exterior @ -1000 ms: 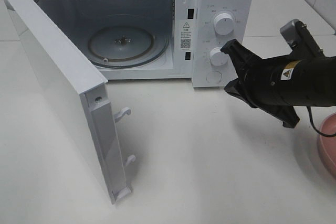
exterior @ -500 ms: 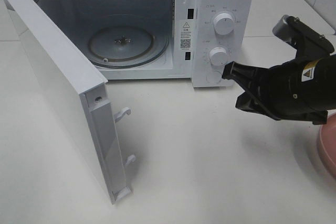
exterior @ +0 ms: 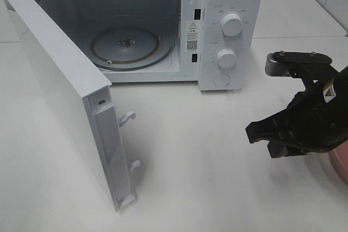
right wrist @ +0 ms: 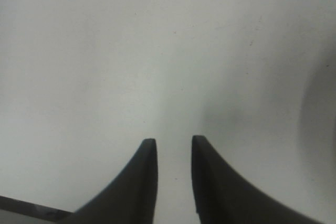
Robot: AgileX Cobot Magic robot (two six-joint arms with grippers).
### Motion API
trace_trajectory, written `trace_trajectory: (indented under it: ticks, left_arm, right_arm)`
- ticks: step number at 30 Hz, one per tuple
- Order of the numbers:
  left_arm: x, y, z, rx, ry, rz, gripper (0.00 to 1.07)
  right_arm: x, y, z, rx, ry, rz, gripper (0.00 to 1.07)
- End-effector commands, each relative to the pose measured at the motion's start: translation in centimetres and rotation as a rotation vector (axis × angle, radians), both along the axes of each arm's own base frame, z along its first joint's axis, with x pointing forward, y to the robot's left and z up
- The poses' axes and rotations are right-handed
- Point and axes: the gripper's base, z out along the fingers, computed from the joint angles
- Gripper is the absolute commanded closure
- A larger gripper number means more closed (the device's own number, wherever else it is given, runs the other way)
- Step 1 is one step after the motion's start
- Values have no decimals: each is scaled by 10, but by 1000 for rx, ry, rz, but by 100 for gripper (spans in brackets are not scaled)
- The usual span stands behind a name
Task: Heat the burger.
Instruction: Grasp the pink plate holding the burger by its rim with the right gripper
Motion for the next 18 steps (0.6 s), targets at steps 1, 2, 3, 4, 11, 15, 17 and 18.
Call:
trace_trajectory:
  ticks: [1,2,3,4,11,15,17,18]
  left_arm:
    - [-3,0,-1,0,-21,-4,10]
    - [-3,0,-1,0,-21,-4,10]
    - [-3,0,-1,0,-21,-4,10]
    - [-3,0,-1,0,-21,-4,10]
    - [-3,0,-1,0,-21,-4,10]
    - [-3,0,-1,0,-21,-4,10]
    - [-3,0,-1,0,-21,-4,10]
    - [-3,0,-1,0,-21,-4,10]
  right_arm:
    - [1,-4,5,-63,-1,52,72]
    - [2,-6,6,-91,-4,74,54]
    - [2,-7,6,-108,-4,87,43]
    - [2,-7,6,-108,-4,87,43]
    - [-1,-13,5,-211,25,184,7]
    - [0,-20,4,-232,40,167,8]
    - [3,-32,4,-262,55,136,8]
    - [3,-32,4,-262,55,136,8]
